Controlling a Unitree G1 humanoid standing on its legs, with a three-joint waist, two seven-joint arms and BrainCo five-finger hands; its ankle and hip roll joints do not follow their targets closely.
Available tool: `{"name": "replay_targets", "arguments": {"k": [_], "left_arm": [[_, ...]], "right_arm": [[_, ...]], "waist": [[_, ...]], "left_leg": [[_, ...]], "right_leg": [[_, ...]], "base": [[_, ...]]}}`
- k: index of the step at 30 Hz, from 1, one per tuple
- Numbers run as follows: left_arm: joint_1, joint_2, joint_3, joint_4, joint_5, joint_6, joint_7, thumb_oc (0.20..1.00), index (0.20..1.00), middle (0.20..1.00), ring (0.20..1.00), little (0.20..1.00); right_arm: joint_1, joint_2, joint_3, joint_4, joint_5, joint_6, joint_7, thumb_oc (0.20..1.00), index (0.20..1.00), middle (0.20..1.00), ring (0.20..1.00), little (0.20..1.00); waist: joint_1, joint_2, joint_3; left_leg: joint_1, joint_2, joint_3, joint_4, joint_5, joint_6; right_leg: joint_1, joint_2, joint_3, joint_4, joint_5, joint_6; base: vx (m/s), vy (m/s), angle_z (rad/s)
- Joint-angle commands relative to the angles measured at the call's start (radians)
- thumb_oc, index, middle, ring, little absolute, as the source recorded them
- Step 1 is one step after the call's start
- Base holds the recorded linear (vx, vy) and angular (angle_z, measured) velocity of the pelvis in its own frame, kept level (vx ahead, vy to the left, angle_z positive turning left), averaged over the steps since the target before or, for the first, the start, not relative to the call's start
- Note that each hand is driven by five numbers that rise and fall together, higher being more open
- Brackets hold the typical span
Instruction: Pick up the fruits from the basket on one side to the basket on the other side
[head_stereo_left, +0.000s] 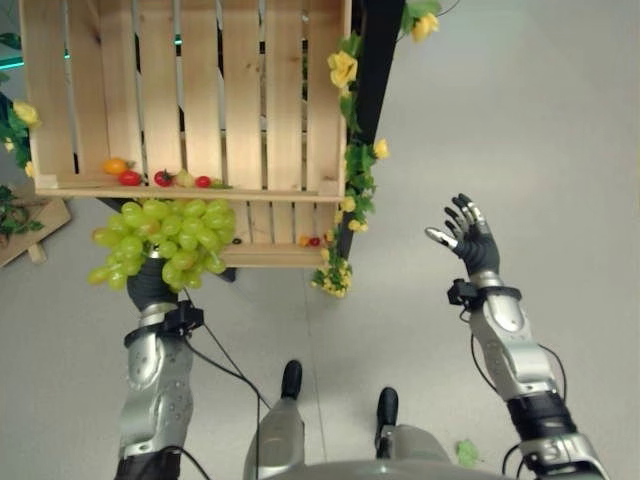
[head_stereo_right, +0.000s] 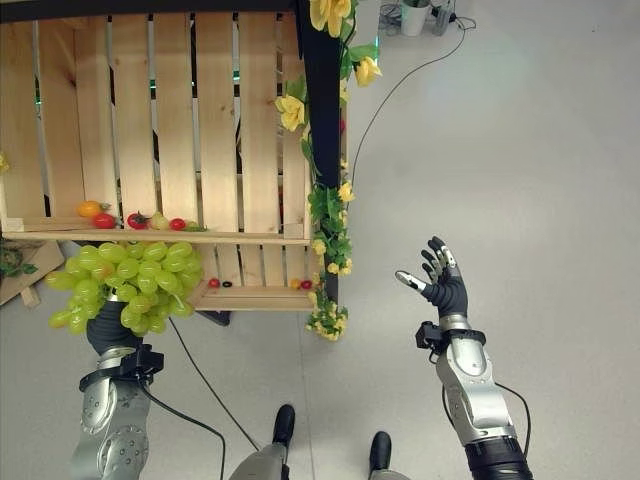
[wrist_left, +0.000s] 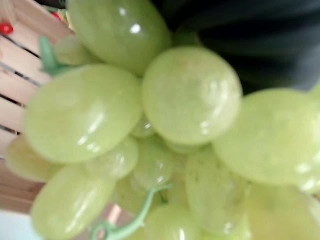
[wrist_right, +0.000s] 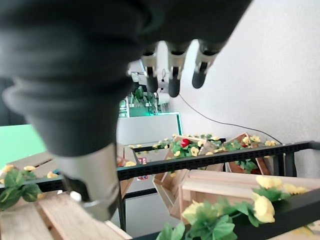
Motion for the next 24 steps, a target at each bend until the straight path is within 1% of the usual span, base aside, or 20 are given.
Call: {"name": "replay_targets", "arguments": {"k": [1,6,9,10,11,16,24], "left_arm": [[-0.015,0.049,0.083,-0.144,-0.047,-0.11,-0.054,0.2,0.2,0.2,0.2,0.2],[-0.024,0.091,0.086,-0.154,-0.055,-0.104,-0.086,0.2,0.2,0.2,0.2,0.2],[-0.02,0.119,0.083,-0.159,-0.079,-0.087,-0.126,0.2,0.2,0.2,0.2,0.2],[-0.017,0.136,0.081,-0.168,-0.103,-0.078,-0.159,0.2,0.2,0.2,0.2,0.2],[-0.017,0.136,0.082,-0.168,-0.105,-0.078,-0.16,0.2,0.2,0.2,0.2,0.2],[-0.025,0.145,0.079,-0.186,-0.206,-0.066,-0.22,0.2,0.2,0.2,0.2,0.2],[-0.06,0.152,0.082,-0.201,-0.269,-0.079,-0.223,0.2,0.2,0.2,0.2,0.2]], "right_arm": [[-0.019,-0.008,0.008,0.003,0.021,-0.04,0.014,1.0,1.0,1.0,1.0,1.0],[-0.029,-0.013,0.025,0.029,0.021,-0.027,0.035,1.0,1.0,1.0,1.0,1.0],[-0.031,-0.016,0.03,0.04,0.023,-0.018,0.052,1.0,1.0,1.0,1.0,1.0],[-0.032,-0.02,0.033,0.046,0.029,-0.011,0.067,1.0,1.0,1.0,1.0,1.0],[-0.032,-0.02,0.033,0.046,0.029,-0.012,0.067,1.0,1.0,1.0,1.0,1.0],[-0.044,-0.022,0.043,0.069,0.034,-0.008,0.084,1.0,1.0,1.0,1.0,1.0],[-0.05,-0.016,0.066,0.091,0.045,-0.005,0.102,1.0,1.0,1.0,1.0,1.0]], "waist": [[0.012,-0.018,-0.097],[0.017,-0.017,-0.106],[0.017,-0.015,-0.111],[0.019,-0.013,-0.115],[0.019,-0.014,-0.115],[0.023,-0.008,-0.119],[0.022,0.009,-0.122]], "left_leg": [[-0.014,0.018,0.005,0.123,-0.187,-0.028],[-0.008,0.016,0.005,0.124,-0.193,-0.024],[-0.007,0.015,0.003,0.132,-0.2,-0.022],[-0.005,0.014,0.002,0.14,-0.206,-0.021],[-0.005,0.014,0.002,0.142,-0.207,-0.021],[-0.006,0.011,-0.003,0.175,-0.22,-0.023],[0.01,0.012,-0.004,0.167,-0.217,-0.025]], "right_leg": [[-0.025,-0.05,0.0,0.083,-0.145,0.028],[-0.019,-0.054,-0.001,0.084,-0.146,0.031],[-0.017,-0.058,0.001,0.089,-0.149,0.031],[-0.012,-0.059,0.0,0.091,-0.154,0.031],[-0.011,-0.059,0.0,0.091,-0.155,0.031],[0.006,-0.064,-0.002,0.103,-0.171,0.026],[0.028,-0.064,-0.01,0.094,-0.175,0.025]], "base": [[0.0,0.0,0.0],[0.0,0.0,0.0],[0.0,0.0,0.0],[0.0,0.0,0.0],[0.0,0.0,0.0],[0.0,0.0,0.0],[0.0,0.0,0.0]]}}
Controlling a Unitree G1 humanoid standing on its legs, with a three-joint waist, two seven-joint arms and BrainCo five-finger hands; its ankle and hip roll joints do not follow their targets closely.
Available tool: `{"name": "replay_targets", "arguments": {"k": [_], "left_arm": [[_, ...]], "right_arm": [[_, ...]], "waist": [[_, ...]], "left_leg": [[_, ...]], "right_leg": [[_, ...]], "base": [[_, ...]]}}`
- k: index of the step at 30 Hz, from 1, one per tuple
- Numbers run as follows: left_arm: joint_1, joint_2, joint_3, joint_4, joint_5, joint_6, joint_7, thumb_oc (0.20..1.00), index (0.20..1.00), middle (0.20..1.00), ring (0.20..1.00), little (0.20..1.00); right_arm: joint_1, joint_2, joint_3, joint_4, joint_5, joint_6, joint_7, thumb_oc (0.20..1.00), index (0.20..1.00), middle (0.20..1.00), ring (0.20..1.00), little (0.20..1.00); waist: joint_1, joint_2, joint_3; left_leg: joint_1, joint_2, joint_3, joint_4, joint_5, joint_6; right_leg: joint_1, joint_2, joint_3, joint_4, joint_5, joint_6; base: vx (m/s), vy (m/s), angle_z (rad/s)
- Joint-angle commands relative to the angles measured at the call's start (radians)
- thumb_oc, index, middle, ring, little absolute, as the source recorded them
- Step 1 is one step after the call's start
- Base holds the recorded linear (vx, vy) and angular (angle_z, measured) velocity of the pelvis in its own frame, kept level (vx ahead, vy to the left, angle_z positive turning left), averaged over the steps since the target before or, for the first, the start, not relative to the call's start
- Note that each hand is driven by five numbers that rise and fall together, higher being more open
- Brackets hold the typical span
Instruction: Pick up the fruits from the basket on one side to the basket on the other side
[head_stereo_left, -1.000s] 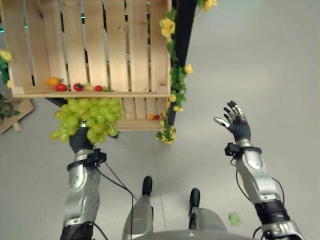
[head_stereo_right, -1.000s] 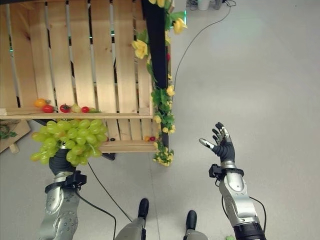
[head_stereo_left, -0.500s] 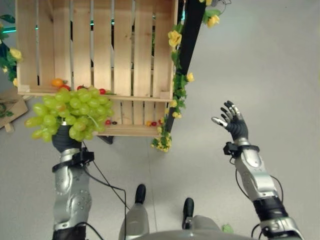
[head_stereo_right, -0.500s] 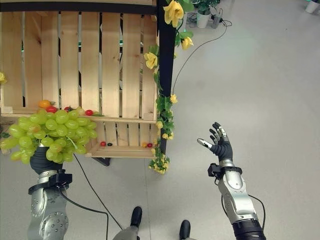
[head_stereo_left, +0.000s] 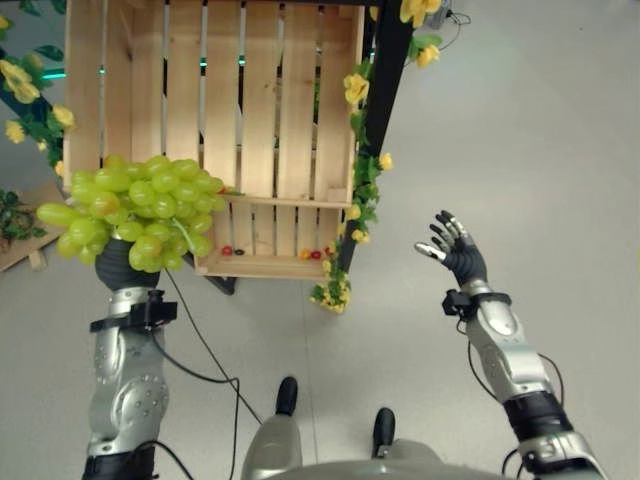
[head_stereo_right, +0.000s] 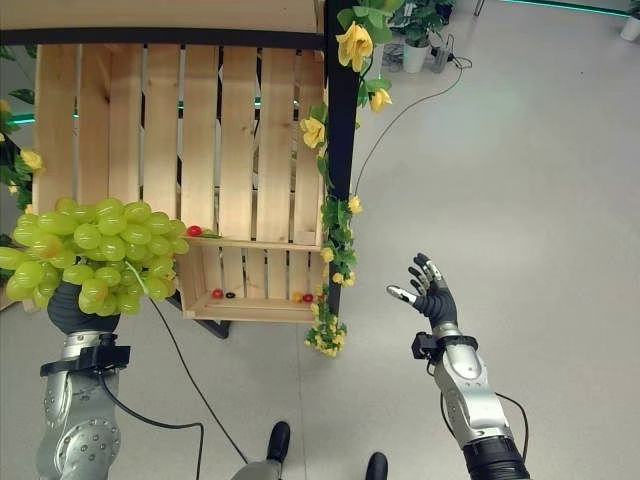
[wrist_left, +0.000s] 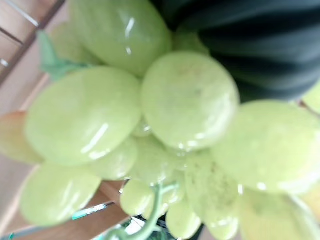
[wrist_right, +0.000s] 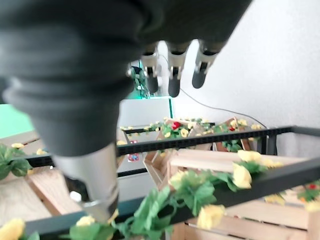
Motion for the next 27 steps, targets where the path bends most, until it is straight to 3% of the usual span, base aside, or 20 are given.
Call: {"name": "replay_targets", "arguments": {"k": [1,10,19,27], "left_arm": [[-0.058,0.039,0.037,-0.122,-0.065,-0.073,-0.034,0.2,0.2,0.2,0.2,0.2],[-0.151,0.088,-0.005,-0.11,-0.138,-0.104,0.015,0.2,0.2,0.2,0.2,0.2],[-0.27,0.302,-0.026,0.064,0.044,-0.1,0.135,0.2,0.2,0.2,0.2,0.2],[-0.38,0.426,-0.102,0.23,0.047,-0.064,0.148,0.2,0.2,0.2,0.2,0.2]], "right_arm": [[-0.046,-0.012,0.031,0.003,0.036,-0.036,0.015,1.0,1.0,1.0,1.0,1.0],[-0.067,-0.001,0.087,0.039,0.039,-0.023,0.022,1.0,1.0,1.0,1.0,1.0],[-0.082,0.0,0.127,0.068,0.037,-0.006,0.014,1.0,1.0,1.0,1.0,1.0],[-0.076,0.003,0.146,0.079,0.037,0.007,0.009,1.0,1.0,1.0,1.0,1.0]], "waist": [[-0.004,-0.021,-0.078],[-0.024,-0.009,-0.086],[-0.045,0.0,-0.101],[-0.069,-0.001,-0.108]], "left_leg": [[-0.012,0.022,-0.001,0.156,-0.213,-0.029],[-0.001,0.021,0.002,0.146,-0.21,-0.03],[0.013,0.022,0.016,0.133,-0.207,-0.031],[0.022,0.028,0.027,0.126,-0.205,-0.034]], "right_leg": [[-0.001,-0.054,-0.008,0.091,-0.173,0.021],[0.011,-0.06,-0.013,0.082,-0.168,0.027],[0.022,-0.067,-0.015,0.075,-0.161,0.038],[0.022,-0.068,-0.011,0.072,-0.156,0.049]], "base": [[0.0,0.0,0.0],[0.0,0.0,0.0],[0.0,0.0,0.0],[0.0,0.0,0.0]]}}
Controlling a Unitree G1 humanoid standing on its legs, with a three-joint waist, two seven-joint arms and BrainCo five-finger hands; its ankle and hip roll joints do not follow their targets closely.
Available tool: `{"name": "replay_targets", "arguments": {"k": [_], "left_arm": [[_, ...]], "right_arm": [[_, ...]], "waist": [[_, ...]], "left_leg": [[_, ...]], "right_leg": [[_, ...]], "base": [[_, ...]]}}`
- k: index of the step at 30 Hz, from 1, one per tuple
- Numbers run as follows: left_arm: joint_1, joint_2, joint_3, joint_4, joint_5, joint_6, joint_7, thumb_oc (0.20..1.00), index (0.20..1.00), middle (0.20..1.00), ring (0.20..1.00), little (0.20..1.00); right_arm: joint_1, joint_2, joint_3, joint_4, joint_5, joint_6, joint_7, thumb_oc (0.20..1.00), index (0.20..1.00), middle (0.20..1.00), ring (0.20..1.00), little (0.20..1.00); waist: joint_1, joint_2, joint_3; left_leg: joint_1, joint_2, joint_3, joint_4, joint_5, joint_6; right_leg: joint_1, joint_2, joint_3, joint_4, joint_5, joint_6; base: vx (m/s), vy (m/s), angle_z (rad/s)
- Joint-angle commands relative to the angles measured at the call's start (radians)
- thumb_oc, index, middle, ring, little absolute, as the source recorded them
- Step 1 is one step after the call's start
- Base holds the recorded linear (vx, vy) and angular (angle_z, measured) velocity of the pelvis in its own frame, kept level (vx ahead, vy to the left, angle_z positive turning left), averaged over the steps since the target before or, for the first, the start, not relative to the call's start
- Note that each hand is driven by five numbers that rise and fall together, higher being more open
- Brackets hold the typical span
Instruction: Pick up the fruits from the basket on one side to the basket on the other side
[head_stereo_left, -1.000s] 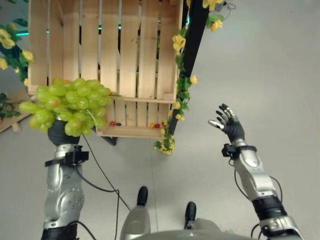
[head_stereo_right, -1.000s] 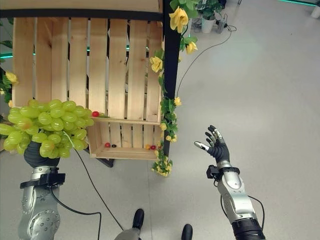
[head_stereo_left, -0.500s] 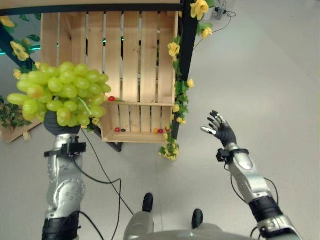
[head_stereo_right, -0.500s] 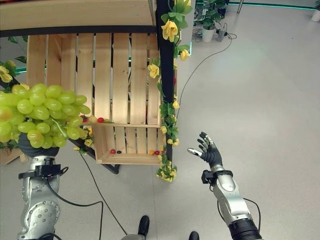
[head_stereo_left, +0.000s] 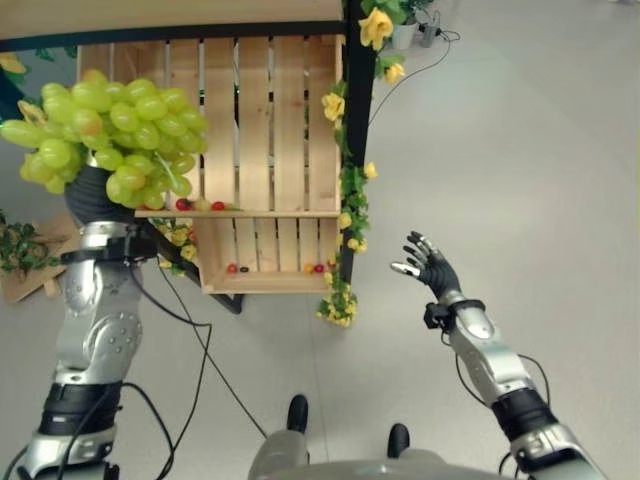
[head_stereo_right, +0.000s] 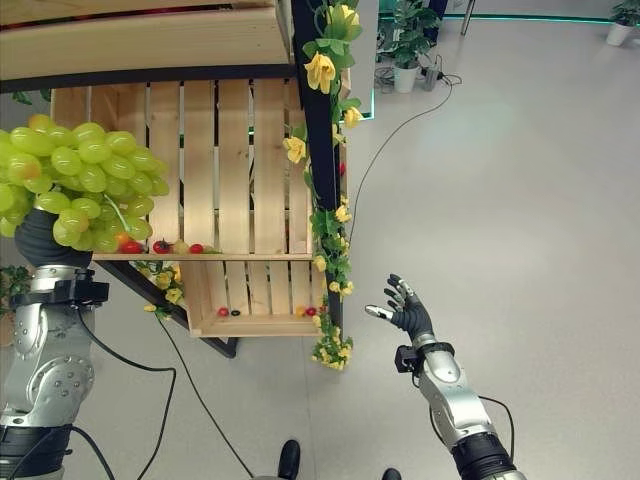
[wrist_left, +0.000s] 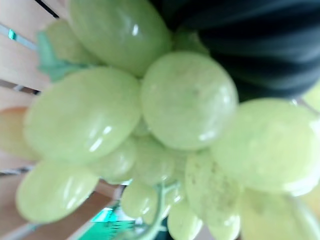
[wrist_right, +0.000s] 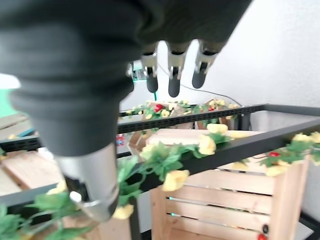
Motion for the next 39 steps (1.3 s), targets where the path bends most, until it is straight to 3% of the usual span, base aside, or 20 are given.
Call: {"name": "replay_targets", "arguments": {"k": [1,8,12,13,16,17,19,23,28,32,35,37,39], "left_arm": [[-0.134,0.067,-0.035,0.065,0.052,-0.032,0.02,0.2,0.2,0.2,0.2,0.2],[-0.271,0.125,-0.125,0.217,0.14,-0.011,0.067,0.2,0.2,0.2,0.2,0.2],[-0.43,0.206,-0.212,0.348,0.328,0.008,0.123,0.2,0.2,0.2,0.2,0.2],[-0.457,0.192,-0.227,0.373,0.32,0.004,0.147,0.2,0.2,0.2,0.2,0.2],[-0.608,0.289,-0.328,0.453,0.669,0.082,0.221,0.2,0.2,0.2,0.2,0.2],[-0.696,0.333,-0.394,0.47,0.907,0.149,0.311,1.0,1.0,1.0,1.0,1.0],[-0.803,0.332,-0.485,0.475,1.174,0.236,0.362,1.0,1.0,1.0,1.0,1.0],[-0.758,0.364,-0.439,0.426,1.244,0.24,0.345,1.0,1.0,1.0,1.0,1.0],[-0.692,0.358,-0.378,0.398,1.221,0.215,0.337,1.0,1.0,1.0,1.0,1.0],[-0.477,0.313,-0.189,0.31,1.089,0.15,0.336,1.0,1.0,1.0,1.0,1.0],[-0.383,0.295,-0.113,0.241,1.116,0.152,0.355,1.0,1.0,1.0,1.0,1.0],[-0.355,0.309,-0.09,0.199,1.205,0.181,0.377,1.0,1.0,1.0,1.0,1.0],[-0.292,0.283,-0.035,0.162,1.161,0.154,0.361,1.0,1.0,1.0,1.0,1.0]], "right_arm": [[-0.043,0.004,0.022,-0.036,0.027,-0.029,-0.003,1.0,1.0,1.0,1.0,1.0],[-0.061,0.002,0.04,-0.031,0.03,-0.026,-0.021,1.0,1.0,1.0,1.0,1.0],[-0.076,0.001,0.055,-0.012,0.031,-0.03,-0.032,1.0,1.0,1.0,1.0,1.0],[-0.08,0.001,0.061,-0.014,0.032,-0.03,-0.031,1.0,1.0,1.0,1.0,1.0],[-0.08,-0.005,0.072,-0.005,0.032,-0.041,-0.038,1.0,1.0,1.0,1.0,1.0],[-0.08,-0.008,0.081,-0.005,0.028,-0.055,-0.045,1.0,1.0,1.0,1.0,1.0],[-0.093,-0.033,0.07,-0.025,0.035,-0.062,-0.061,1.0,1.0,1.0,1.0,1.0],[-0.076,-0.042,0.05,-0.052,0.051,-0.054,-0.051,1.0,1.0,1.0,1.0,1.0],[-0.068,-0.039,0.047,-0.05,0.053,-0.052,-0.046,1.0,1.0,1.0,1.0,1.0],[-0.043,-0.037,0.03,-0.05,0.045,-0.05,-0.041,1.0,1.0,1.0,1.0,1.0],[-0.035,-0.035,0.028,-0.049,0.036,-0.052,-0.043,1.0,1.0,1.0,1.0,1.0],[-0.03,-0.035,0.025,-0.049,0.032,-0.056,-0.046,1.0,1.0,1.0,1.0,1.0],[-0.024,-0.036,0.009,-0.051,0.031,-0.051,-0.047,1.0,1.0,1.0,1.0,1.0]], "waist": [[-0.023,-0.036,-0.06],[-0.036,-0.043,-0.056],[-0.042,-0.047,-0.052],[-0.045,-0.049,-0.05],[-0.052,-0.05,-0.047],[-0.055,-0.05,-0.046],[-0.055,-0.059,-0.04],[-0.051,-0.062,-0.039],[-0.048,-0.061,-0.038],[-0.04,-0.061,-0.037],[-0.038,-0.061,-0.038],[-0.035,-0.062,-0.038],[-0.031,-0.064,-0.038]], "left_leg": [[-0.003,0.032,0.028,0.137,-0.205,-0.035],[-0.008,0.037,0.034,0.137,-0.203,-0.037],[-0.019,0.039,0.037,0.145,-0.203,-0.038],[-0.02,0.039,0.036,0.146,-0.202,-0.038],[-0.027,0.041,0.038,0.152,-0.205,-0.039],[-0.026,0.044,0.04,0.157,-0.212,-0.041],[-0.037,0.046,0.041,0.159,-0.207,-0.04],[-0.036,0.05,0.043,0.162,-0.211,-0.042],[-0.033,0.052,0.046,0.158,-0.21,-0.044],[-0.031,0.054,0.047,0.15,-0.206,-0.046],[-0.033,0.057,0.046,0.147,-0.205,-0.048],[-0.034,0.059,0.045,0.147,-0.206,-0.049],[-0.033,0.059,0.045,0.144,-0.206,-0.048]], "right_leg": [[-0.009,-0.066,-0.006,0.091,-0.156,0.051],[-0.022,-0.066,0.001,0.098,-0.154,0.055],[-0.031,-0.065,0.003,0.104,-0.156,0.058],[-0.033,-0.065,0.004,0.105,-0.156,0.059],[-0.039,-0.064,0.005,0.113,-0.157,0.062],[-0.038,-0.062,0.003,0.118,-0.164,0.064],[-0.053,-0.063,0.001,0.124,-0.161,0.066],[-0.055,-0.063,0.003,0.127,-0.165,0.065],[-0.05,-0.06,0.005,0.122,-0.164,0.063],[-0.051,-0.057,0.005,0.112,-0.161,0.059],[-0.051,-0.053,0.004,0.106,-0.16,0.056],[-0.05,-0.052,0.004,0.104,-0.161,0.054],[-0.048,-0.051,0.002,0.101,-0.162,0.053]], "base": [[0.01,0.001,-0.06],[0.0,0.0,-0.07],[-0.01,-0.001,-0.03],[0.0,0.0,0.0],[0.0,0.0,0.0],[0.0,0.0,0.0],[-0.02,-0.007,0.02],[0.0,-0.006,0.01],[0.01,-0.003,-0.02],[0.01,-0.002,-0.04],[0.0,-0.01,-0.04],[0.0,0.0,0.0],[0.0,0.0,0.0]]}}
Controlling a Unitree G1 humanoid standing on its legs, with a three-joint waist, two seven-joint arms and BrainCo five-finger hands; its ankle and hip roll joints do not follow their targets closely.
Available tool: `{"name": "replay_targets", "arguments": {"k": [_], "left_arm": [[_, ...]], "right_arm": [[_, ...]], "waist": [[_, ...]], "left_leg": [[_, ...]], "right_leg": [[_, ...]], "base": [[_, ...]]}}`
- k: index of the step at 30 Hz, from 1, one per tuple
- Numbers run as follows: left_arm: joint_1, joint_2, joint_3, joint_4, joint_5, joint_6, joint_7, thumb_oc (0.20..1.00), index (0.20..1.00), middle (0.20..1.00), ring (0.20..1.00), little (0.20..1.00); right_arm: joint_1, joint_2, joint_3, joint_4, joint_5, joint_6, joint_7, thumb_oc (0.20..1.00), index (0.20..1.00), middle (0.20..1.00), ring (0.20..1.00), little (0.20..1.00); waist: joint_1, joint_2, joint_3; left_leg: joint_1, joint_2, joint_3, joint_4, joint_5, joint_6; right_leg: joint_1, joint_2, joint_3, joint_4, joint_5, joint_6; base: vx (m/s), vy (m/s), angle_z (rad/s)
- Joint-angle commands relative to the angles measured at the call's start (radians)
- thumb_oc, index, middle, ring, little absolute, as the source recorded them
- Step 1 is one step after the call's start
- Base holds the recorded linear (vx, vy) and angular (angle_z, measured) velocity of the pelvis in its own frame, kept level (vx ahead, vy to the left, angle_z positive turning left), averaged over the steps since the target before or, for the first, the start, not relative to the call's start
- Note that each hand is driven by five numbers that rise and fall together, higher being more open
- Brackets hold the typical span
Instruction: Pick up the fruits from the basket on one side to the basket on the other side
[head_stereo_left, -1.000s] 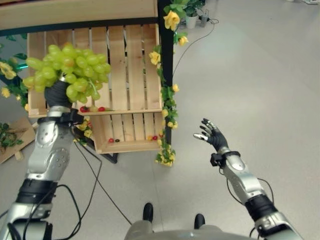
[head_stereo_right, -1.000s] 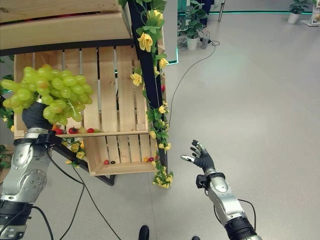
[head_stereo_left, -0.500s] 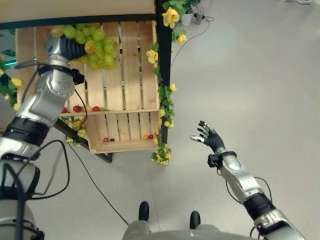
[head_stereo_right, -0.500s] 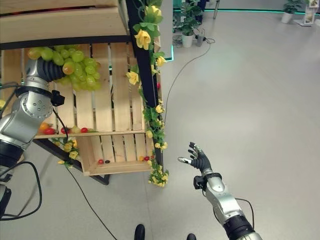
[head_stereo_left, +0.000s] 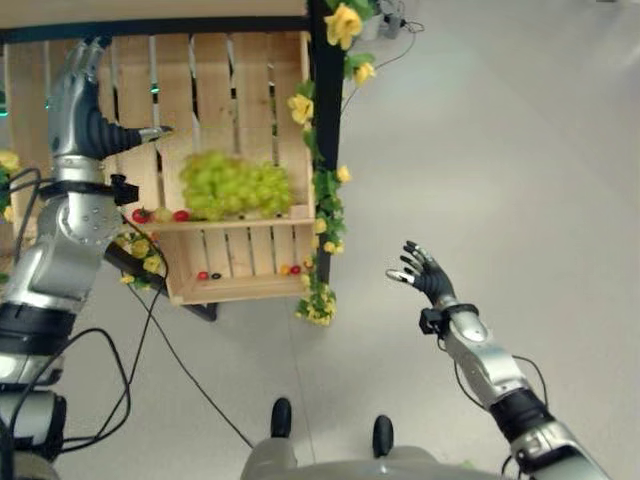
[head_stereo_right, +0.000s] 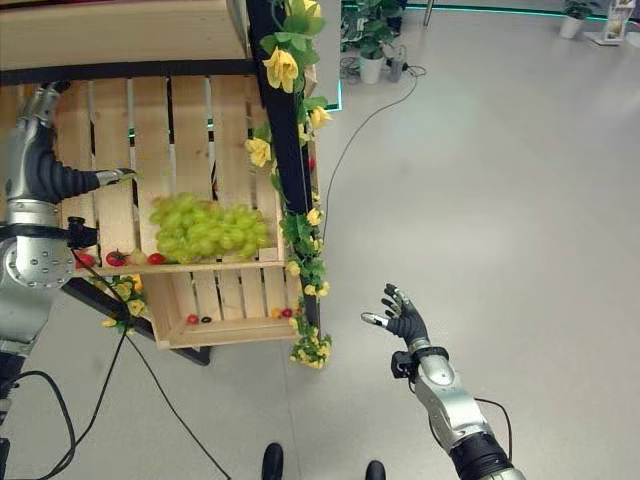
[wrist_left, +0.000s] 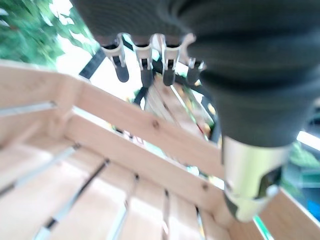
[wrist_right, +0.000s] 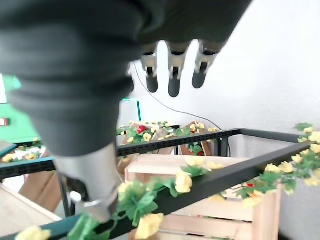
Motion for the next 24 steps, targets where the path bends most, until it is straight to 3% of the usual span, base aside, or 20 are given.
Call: {"name": "replay_targets", "arguments": {"k": [1,4,5,8,10,11,13,15,17,18,23,24], "left_arm": [[0.004,0.013,0.11,-0.042,-0.006,-0.047,0.028,1.0,1.0,1.0,1.0,1.0],[0.074,-0.028,0.162,-0.068,-0.129,-0.091,-0.004,1.0,1.0,1.0,1.0,1.0],[0.092,-0.077,0.17,-0.089,-0.259,-0.144,-0.027,1.0,1.0,1.0,1.0,1.0],[0.17,-0.219,0.2,-0.134,-0.577,-0.226,-0.13,1.0,1.0,1.0,1.0,1.0],[0.219,-0.282,0.207,-0.15,-0.533,-0.201,-0.123,1.0,1.0,1.0,1.0,1.0],[0.218,-0.279,0.218,-0.164,-0.456,-0.181,-0.09,1.0,1.0,1.0,1.0,1.0],[0.207,-0.281,0.21,-0.152,-0.473,-0.181,-0.092,1.0,1.0,1.0,1.0,1.0],[0.151,-0.221,0.182,-0.129,-0.354,-0.152,-0.059,1.0,1.0,1.0,1.0,1.0],[0.153,-0.218,0.184,-0.152,-0.449,-0.192,-0.093,1.0,1.0,1.0,1.0,1.0],[0.193,-0.268,0.189,-0.186,-0.649,-0.224,-0.184,1.0,1.0,1.0,1.0,1.0],[0.254,-0.362,0.187,-0.251,-0.762,-0.232,-0.26,1.0,1.0,1.0,1.0,1.0],[0.311,-0.476,0.17,-0.31,-0.808,-0.232,-0.299,1.0,1.0,1.0,1.0,1.0]], "right_arm": [[-0.019,-0.018,-0.036,-0.08,0.01,-0.058,0.005,1.0,1.0,1.0,1.0,1.0],[-0.011,-0.016,-0.04,-0.082,0.006,-0.052,0.009,1.0,1.0,1.0,1.0,1.0],[-0.011,-0.01,-0.045,-0.084,0.003,-0.047,0.012,1.0,1.0,1.0,1.0,1.0],[-0.003,-0.001,-0.051,-0.084,-0.006,-0.047,0.022,1.0,1.0,1.0,1.0,1.0],[0.002,0.01,-0.051,-0.071,-0.013,-0.051,0.017,1.0,1.0,1.0,1.0,1.0],[0.004,0.011,-0.053,-0.067,-0.021,-0.046,0.019,1.0,1.0,1.0,1.0,1.0],[0.003,0.009,-0.052,-0.068,-0.021,-0.045,0.02,1.0,1.0,1.0,1.0,1.0],[-0.001,0.005,-0.043,-0.064,-0.024,-0.05,0.017,1.0,1.0,1.0,1.0,1.0],[0.002,-0.002,-0.056,-0.075,-0.016,-0.048,0.018,1.0,1.0,1.0,1.0,1.0],[0.017,0.0,-0.067,-0.085,-0.006,-0.044,0.032,1.0,1.0,1.0,1.0,1.0],[0.033,0.013,-0.073,-0.093,-0.01,-0.048,0.043,1.0,1.0,1.0,1.0,1.0],[0.048,0.029,-0.09,-0.099,-0.016,-0.061,0.039,1.0,1.0,1.0,1.0,1.0]], "waist": [[-0.007,-0.006,-0.031],[-0.007,-0.005,-0.032],[-0.004,-0.008,-0.031],[-0.002,-0.008,-0.03],[-0.001,-0.01,-0.029],[0.0,-0.014,-0.029],[-0.001,-0.014,-0.029],[-0.004,-0.016,-0.027],[-0.005,-0.018,-0.023],[-0.003,-0.02,-0.022],[-0.004,-0.022,-0.024],[-0.005,-0.028,-0.018]], "left_leg": [[-0.012,0.044,0.002,0.167,-0.202,-0.042],[-0.011,0.045,0.002,0.166,-0.201,-0.042],[-0.012,0.044,0.0,0.164,-0.2,-0.042],[-0.013,0.045,-0.002,0.162,-0.199,-0.042],[-0.016,0.045,-0.004,0.163,-0.2,-0.041],[-0.018,0.048,-0.006,0.165,-0.201,-0.042],[-0.02,0.05,-0.006,0.167,-0.202,-0.042],[-0.019,0.052,-0.007,0.167,-0.202,-0.043],[-0.02,0.052,-0.007,0.167,-0.201,-0.043],[-0.021,0.051,-0.008,0.166,-0.2,-0.043],[-0.025,0.049,-0.009,0.169,-0.202,-0.043],[-0.028,0.048,-0.011,0.169,-0.202,-0.039]], "right_leg": [[-0.018,-0.064,-0.019,0.144,-0.181,0.059],[-0.014,-0.063,-0.02,0.14,-0.181,0.056],[-0.013,-0.063,-0.02,0.137,-0.181,0.054],[-0.013,-0.06,-0.02,0.132,-0.18,0.05],[-0.014,-0.058,-0.02,0.129,-0.18,0.048],[-0.013,-0.055,-0.023,0.127,-0.18,0.047],[-0.013,-0.055,-0.023,0.127,-0.18,0.047],[-0.008,-0.053,-0.027,0.128,-0.182,0.046],[-0.011,-0.054,-0.027,0.13,-0.182,0.047],[-0.011,-0.055,-0.025,0.127,-0.18,0.046],[-0.014,-0.053,-0.021,0.122,-0.179,0.043],[-0.016,-0.053,-0.019,0.118,-0.177,0.04]], "base": [[0.0,0.0,0.0],[0.0,0.0,0.0],[0.0,0.0,0.0],[0.0,0.0,0.0],[0.0,0.0,0.0],[0.0,0.0,0.0],[0.0,0.0,0.0],[0.0,0.0,0.0],[0.0,0.0,0.0],[0.0,0.0,0.0],[0.0,0.0,0.0],[0.0,0.0,0.0]]}}
